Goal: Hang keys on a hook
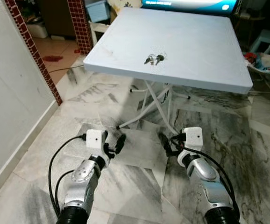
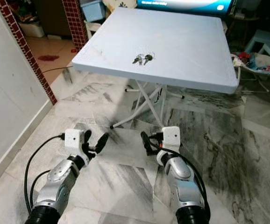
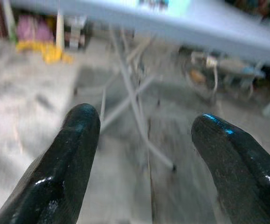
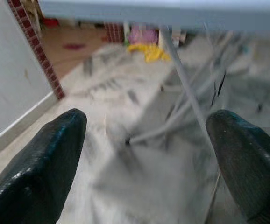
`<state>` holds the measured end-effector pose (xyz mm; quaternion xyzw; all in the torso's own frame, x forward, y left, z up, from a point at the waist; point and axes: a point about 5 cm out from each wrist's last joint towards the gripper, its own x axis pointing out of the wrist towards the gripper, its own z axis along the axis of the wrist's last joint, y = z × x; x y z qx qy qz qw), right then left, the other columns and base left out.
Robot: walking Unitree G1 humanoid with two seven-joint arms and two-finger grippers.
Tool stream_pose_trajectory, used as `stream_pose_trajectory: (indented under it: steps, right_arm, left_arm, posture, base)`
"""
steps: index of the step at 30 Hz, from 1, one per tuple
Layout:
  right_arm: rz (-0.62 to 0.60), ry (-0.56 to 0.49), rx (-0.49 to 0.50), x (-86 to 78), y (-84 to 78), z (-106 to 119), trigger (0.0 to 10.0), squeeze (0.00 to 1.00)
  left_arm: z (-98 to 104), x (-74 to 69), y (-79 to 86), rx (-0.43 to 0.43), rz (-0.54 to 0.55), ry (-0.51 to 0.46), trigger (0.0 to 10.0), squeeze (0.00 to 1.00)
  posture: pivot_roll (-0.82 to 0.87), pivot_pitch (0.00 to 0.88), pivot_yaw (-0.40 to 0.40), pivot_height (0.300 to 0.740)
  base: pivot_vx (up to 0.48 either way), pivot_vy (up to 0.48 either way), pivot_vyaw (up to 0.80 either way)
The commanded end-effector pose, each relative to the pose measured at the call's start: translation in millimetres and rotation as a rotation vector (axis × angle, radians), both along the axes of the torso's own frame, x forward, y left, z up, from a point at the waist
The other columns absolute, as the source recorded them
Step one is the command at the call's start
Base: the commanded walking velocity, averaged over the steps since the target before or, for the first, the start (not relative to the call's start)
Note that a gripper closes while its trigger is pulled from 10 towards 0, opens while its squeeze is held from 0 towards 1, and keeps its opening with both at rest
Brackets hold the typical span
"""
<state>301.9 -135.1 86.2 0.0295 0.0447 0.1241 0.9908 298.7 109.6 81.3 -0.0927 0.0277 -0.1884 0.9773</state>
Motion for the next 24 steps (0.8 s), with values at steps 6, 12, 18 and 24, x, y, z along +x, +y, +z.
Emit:
stream_pose_trajectory:
  steps: [6, 12, 18, 24]
  right_arm:
    - [-0.132, -0.179, -0.089, 1.7, -19.3, 36, 10.0, 0.0]
    - [-0.166, -0.203, -0.107, 4.0, -21.3, 48, 10.0, 0.0]
    - [-0.163, -0.208, -0.094, 4.0, -17.2, 51, 10.0, 0.0]
    - [-0.179, -0.189, -0.064, 6.8, -13.9, 53, 10.0, 0.0]
  left_arm:
    - [19, -0.4, -1.6, -0.01, -0.015, -0.063, 10.0, 0.0]
    - [18, -3.8, -1.0, -0.014, -0.01, -0.042, 10.0, 0.0]
    - [20, -4.1, -1.2, -0.011, -0.013, -0.037, 10.0, 0.0]
    - [22, -3.4, -1.5, -0.012, -0.011, -0.03, 10.0, 0.0]
  posture:
    - [-0.02, 0.106, 0.006, 0.74]
    - [-0.03, 0.11, 0.008, 0.74]
    - [-0.03, 0.109, 0.011, 0.74]
    - [-0.03, 0.109, 0.013, 0.74]
  base:
    - [0.374, 0.0, 0.0]
    - [0.388, 0.0, 0.0]
    - [0.394, 0.0, 0.0]
    - [0.393, 0.0, 0.0]
